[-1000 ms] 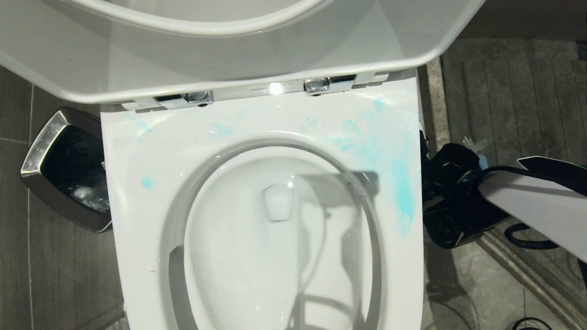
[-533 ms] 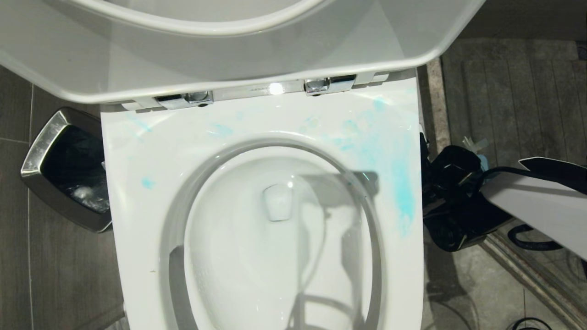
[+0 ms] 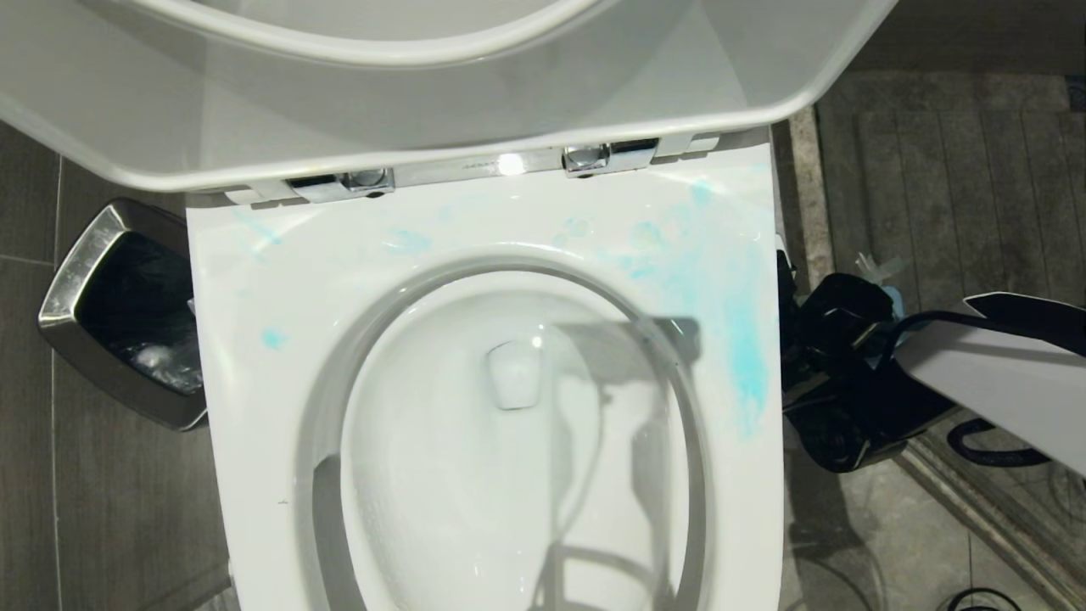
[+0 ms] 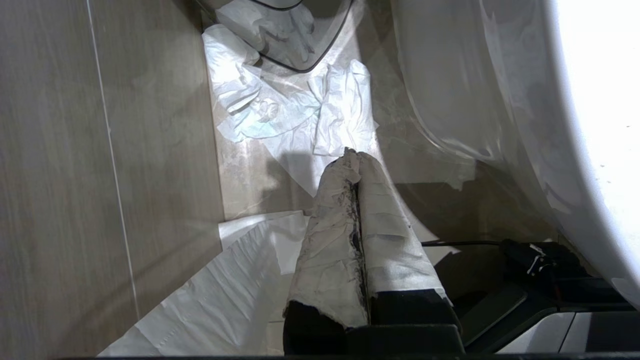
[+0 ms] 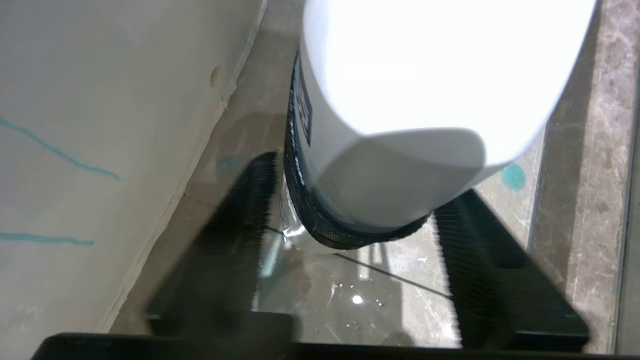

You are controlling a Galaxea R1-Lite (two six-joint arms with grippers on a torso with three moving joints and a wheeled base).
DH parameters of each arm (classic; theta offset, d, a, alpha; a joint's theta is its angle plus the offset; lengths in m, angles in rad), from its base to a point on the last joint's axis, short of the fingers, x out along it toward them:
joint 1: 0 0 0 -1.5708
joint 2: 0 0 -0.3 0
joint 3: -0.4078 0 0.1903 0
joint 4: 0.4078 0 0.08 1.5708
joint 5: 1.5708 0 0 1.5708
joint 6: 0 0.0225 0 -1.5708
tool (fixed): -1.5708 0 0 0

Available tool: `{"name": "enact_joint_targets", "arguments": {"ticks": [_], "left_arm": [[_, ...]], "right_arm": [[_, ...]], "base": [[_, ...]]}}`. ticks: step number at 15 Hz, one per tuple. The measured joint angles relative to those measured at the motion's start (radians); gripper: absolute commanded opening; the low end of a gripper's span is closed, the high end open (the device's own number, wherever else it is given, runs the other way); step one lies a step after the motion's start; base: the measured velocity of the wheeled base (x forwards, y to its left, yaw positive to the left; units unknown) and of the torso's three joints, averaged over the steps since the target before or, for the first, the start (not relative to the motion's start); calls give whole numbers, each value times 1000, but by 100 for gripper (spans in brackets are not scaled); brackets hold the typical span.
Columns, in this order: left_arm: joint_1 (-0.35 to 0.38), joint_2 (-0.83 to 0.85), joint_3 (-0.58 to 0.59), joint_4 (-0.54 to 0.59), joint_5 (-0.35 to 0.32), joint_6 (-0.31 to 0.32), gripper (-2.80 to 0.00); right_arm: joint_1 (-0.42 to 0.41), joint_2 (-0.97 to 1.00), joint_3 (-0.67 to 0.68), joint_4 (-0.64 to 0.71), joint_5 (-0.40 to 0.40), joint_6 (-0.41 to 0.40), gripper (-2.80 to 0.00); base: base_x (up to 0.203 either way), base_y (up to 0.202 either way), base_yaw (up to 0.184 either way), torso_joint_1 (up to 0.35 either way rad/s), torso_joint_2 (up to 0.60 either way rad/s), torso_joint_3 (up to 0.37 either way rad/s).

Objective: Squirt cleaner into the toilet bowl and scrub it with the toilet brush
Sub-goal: Pour in the cleaning agent

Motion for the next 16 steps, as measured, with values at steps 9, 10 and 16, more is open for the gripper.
{"name": "enact_joint_targets", "arguments": {"ticks": [9,10,16], "left_arm": [[0,0,0,0,0,0,-280],[0,0,0,0,0,0,-280],[0,0,0,0,0,0,-280]], "right_arm": [[1,-54,165,1,0,6,0],[1,-66,184,0,1,12,0],[-22,-28,154,0,7,16,0]], "base": [[0,0,0,0,0,0],[0,0,0,0,0,0],[0,0,0,0,0,0]]}}
